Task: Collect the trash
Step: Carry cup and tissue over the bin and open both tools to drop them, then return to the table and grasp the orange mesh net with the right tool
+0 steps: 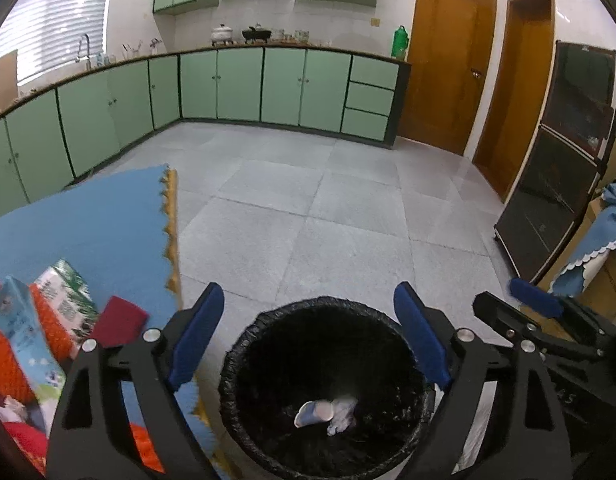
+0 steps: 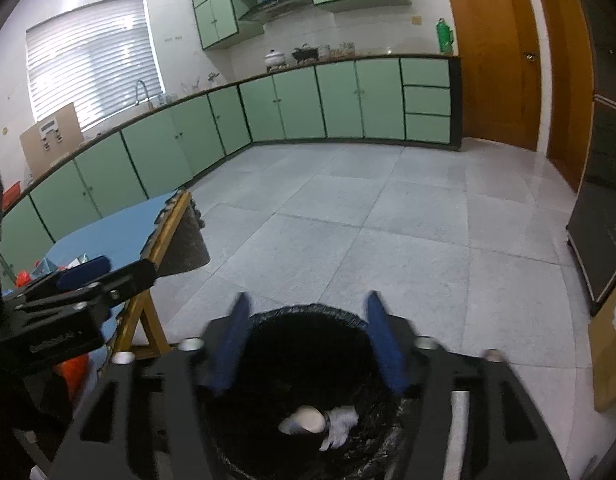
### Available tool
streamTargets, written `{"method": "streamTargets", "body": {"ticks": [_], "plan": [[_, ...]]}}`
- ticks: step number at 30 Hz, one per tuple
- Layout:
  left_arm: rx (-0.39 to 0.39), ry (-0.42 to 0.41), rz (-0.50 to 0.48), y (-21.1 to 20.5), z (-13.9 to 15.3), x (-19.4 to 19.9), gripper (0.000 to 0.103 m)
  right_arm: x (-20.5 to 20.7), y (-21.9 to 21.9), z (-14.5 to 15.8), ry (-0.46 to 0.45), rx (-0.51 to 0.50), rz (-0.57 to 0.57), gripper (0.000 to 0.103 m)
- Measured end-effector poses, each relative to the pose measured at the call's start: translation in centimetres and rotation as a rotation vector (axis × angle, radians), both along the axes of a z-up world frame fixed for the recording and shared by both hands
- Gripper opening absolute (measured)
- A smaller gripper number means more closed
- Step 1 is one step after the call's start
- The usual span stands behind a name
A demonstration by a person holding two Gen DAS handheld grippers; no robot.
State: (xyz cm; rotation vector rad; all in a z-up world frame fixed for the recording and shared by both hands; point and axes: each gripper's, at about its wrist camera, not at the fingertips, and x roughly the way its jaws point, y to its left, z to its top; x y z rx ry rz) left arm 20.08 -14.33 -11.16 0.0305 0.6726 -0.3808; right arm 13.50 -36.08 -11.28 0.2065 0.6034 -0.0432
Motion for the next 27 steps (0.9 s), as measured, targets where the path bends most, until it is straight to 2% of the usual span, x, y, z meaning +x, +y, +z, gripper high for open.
{"method": "streamTargets", "body": {"ticks": [2, 7, 16, 21, 27], "plan": [[-0.002, -0.023, 0.016, 0.8, 0.8, -0.4, 0.086, -0.3, 0.6, 0.9, -0.018, 0.000, -0.004, 0.082], [-0.002, -0.075, 0.076, 3.9, 3.0, -2.3, 0.087, -1.4, 2.5, 2.8, -0.074, 0.000, 0.012, 0.091], [0.039, -0.130, 0.251, 12.1, 4.9, -7.1, 0.088, -2.8, 9.8, 3.8, -0.119, 0.025, 0.162, 0.091], [0.077, -0.123, 0.364, 16.5, 4.4, -8.9, 0.088, -3.0, 14.8, 3.0, -0.114, 0.019, 0.250, 0.091], [0.090, -0.091, 0.445, 20.4, 3.2, -10.5, 0.088, -3.1, 19.3, 1.7, -0.095, 0.006, 0.342, 0.091]]}}
